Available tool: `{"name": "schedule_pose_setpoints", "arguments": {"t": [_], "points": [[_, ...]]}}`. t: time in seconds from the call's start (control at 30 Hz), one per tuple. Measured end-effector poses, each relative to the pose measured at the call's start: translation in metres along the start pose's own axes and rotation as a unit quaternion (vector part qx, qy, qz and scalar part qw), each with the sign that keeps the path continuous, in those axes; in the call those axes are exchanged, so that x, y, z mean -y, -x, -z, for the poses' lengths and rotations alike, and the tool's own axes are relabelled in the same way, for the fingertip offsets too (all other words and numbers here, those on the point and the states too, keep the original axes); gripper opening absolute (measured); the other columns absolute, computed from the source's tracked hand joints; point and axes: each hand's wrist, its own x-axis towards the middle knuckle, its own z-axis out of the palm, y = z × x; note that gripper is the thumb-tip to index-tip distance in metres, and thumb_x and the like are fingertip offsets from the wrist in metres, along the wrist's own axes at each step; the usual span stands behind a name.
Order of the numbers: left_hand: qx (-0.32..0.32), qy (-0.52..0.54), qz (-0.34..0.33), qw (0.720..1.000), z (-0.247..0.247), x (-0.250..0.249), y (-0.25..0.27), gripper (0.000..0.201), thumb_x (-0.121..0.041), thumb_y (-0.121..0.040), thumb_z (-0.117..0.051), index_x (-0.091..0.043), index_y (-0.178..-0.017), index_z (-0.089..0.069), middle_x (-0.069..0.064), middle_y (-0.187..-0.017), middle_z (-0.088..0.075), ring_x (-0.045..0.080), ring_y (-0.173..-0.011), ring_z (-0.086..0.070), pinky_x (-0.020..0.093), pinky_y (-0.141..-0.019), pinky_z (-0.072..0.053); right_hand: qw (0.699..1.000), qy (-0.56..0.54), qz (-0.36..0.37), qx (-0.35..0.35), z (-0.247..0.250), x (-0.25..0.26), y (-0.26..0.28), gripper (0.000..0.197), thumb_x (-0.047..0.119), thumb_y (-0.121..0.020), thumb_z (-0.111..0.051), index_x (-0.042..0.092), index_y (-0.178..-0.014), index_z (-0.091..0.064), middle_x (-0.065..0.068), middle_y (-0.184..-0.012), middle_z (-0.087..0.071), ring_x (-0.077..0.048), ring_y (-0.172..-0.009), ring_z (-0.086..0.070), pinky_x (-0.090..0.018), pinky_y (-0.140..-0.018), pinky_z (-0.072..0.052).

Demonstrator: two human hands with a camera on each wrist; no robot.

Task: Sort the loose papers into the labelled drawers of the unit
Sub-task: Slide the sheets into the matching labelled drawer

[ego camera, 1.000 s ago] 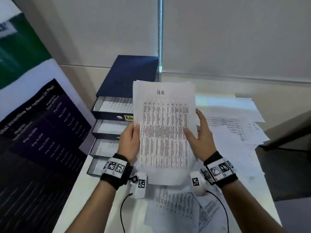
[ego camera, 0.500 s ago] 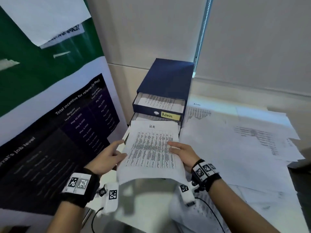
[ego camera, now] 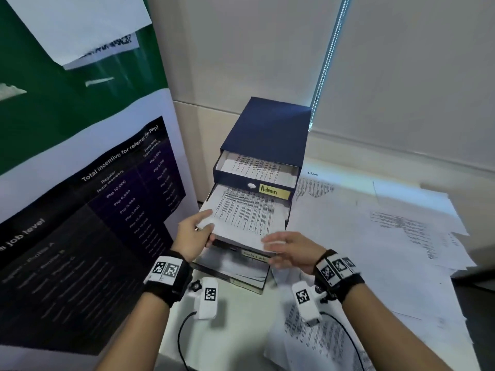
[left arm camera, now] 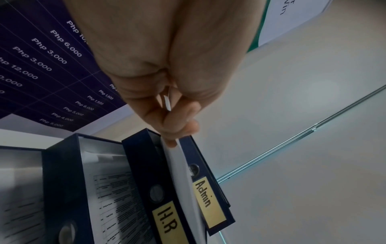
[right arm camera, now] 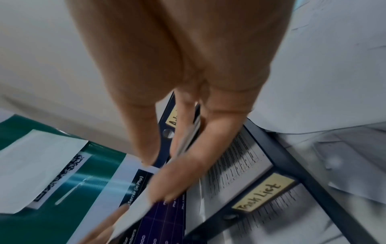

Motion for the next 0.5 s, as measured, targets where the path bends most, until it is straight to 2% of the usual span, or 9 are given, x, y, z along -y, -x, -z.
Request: {"name": "schedule_pose_setpoints", "arguments": {"t": [0.07,0.13,0.17,0.23,0.3,0.37,0.43,0.47,0.5], "points": [[-0.024,-0.001,0.001,1.000,-0.008,0.002,-0.014,0.039,0.002,-0.096,-0.058,-0.007,-0.133,-0.059,0.004,-0.060,-0.059,0.011,-0.045,-0.050,0.020,-0.048,-0.046,1.000,-0.031,-0.001,0.000,0.000,0.000,-0.003,0.024,0.002,-0.088,-0.067,-0.001,-0.111,-0.067,-0.014,-0.092,-0.070,-0.015,-0.065,-0.066,-0.021,-0.061,-0.059],[-0.036,0.019,0.007,0.999,-0.017,0.001,-0.024,0.038,0.005,-0.095,-0.056,-0.005,-0.132,-0.058,0.007,-0.067,-0.063,0.010,-0.048,-0.057,0.020,-0.052,-0.051,0.995,-0.080,0.025,-0.052,0.002,0.007,-0.015,0.020,-0.003,-0.088,-0.065,-0.007,-0.107,-0.067,-0.019,-0.089,-0.069,-0.016,-0.067,-0.065,-0.021,-0.064,-0.060],[-0.043,0.039,0.012,0.998,-0.021,0.001,-0.028,0.037,0.007,-0.096,-0.054,-0.005,-0.130,-0.058,0.010,-0.076,-0.065,0.010,-0.053,-0.063,0.019,-0.054,-0.054,0.991,-0.101,0.037,-0.078,0.003,0.013,-0.023,0.018,-0.004,-0.088,-0.063,-0.009,-0.105,-0.067,-0.022,-0.091,-0.068,-0.019,-0.070,-0.065,-0.022,-0.066,-0.060],[-0.059,0.041,0.005,0.997,-0.029,-0.002,-0.033,0.038,0.010,-0.096,-0.051,-0.012,-0.125,-0.061,0.011,-0.106,-0.065,0.013,-0.075,-0.071,0.019,-0.064,-0.058,0.983,-0.134,0.046,-0.115,0.004,0.026,-0.041,0.018,-0.006,-0.089,-0.061,-0.012,-0.106,-0.065,-0.024,-0.093,-0.066,-0.021,-0.073,-0.066,-0.023,-0.066,-0.060],[-0.083,-0.089,-0.057,0.991,-0.036,-0.002,-0.035,0.042,0.010,-0.093,-0.051,-0.022,-0.115,-0.066,0.007,-0.128,-0.056,0.014,-0.098,-0.066,0.025,-0.087,-0.056,0.980,-0.142,0.045,-0.130,0.005,0.039,-0.058,0.023,-0.006,-0.091,-0.060,-0.011,-0.112,-0.063,-0.021,-0.094,-0.067,-0.020,-0.077,-0.069,-0.021,-0.068,-0.059],[-0.082,-0.237,-0.159,0.955,-0.046,-0.002,-0.036,0.038,0.007,-0.091,-0.052,-0.017,-0.114,-0.070,0.004,-0.133,-0.050,0.012,-0.111,-0.054,0.027,-0.106,-0.043,0.979,-0.153,0.029,-0.131,0.005,0.052,-0.072,0.027,-0.005,-0.093,-0.056,-0.009,-0.120,-0.060,-0.021,-0.104,-0.069,-0.023,-0.093,-0.070,-0.023,-0.078,-0.059],[-0.034,-0.325,-0.226,0.918,-0.061,-0.003,-0.043,0.031,-0.010,-0.095,-0.052,-0.019,-0.118,-0.070,0.004,-0.135,-0.055,0.018,-0.120,-0.052,0.039,-0.114,-0.036,0.975,-0.185,-0.001,-0.127,0.005,0.060,-0.081,0.033,-0.007,-0.097,-0.047,-0.010,-0.130,-0.053,-0.022,-0.118,-0.064,-0.027,-0.118,-0.061,-0.026,-0.098,-0.051],[-0.002,-0.368,-0.230,0.901,-0.070,-0.002,-0.048,0.034,-0.024,-0.097,-0.047,-0.023,-0.122,-0.069,0.003,-0.137,-0.057,0.021,-0.127,-0.051,0.045,-0.115,-0.033,0.970,-0.212,-0.008,-0.119,0.004,0.060,-0.082,0.035,-0.009,-0.098,-0.042,-0.012,-0.133,-0.049,-0.024,-0.122,-0.061,-0.029,-0.125,-0.056,-0.026,-0.101,-0.048],[0.030,-0.416,-0.218,0.882,-0.079,0.001,-0.054,0.042,-0.037,-0.097,-0.038,-0.027,-0.127,-0.066,0.001,-0.140,-0.057,0.022,-0.132,-0.047,0.047,-0.118,-0.026,0.963,-0.238,0.000,-0.129,0.007,0.056,-0.084,0.036,-0.012,-0.097,-0.040,-0.013,-0.133,-0.048,-0.027,-0.125,-0.058,-0.032,-0.125,-0.055,-0.026,-0.098,-0.050]]}}
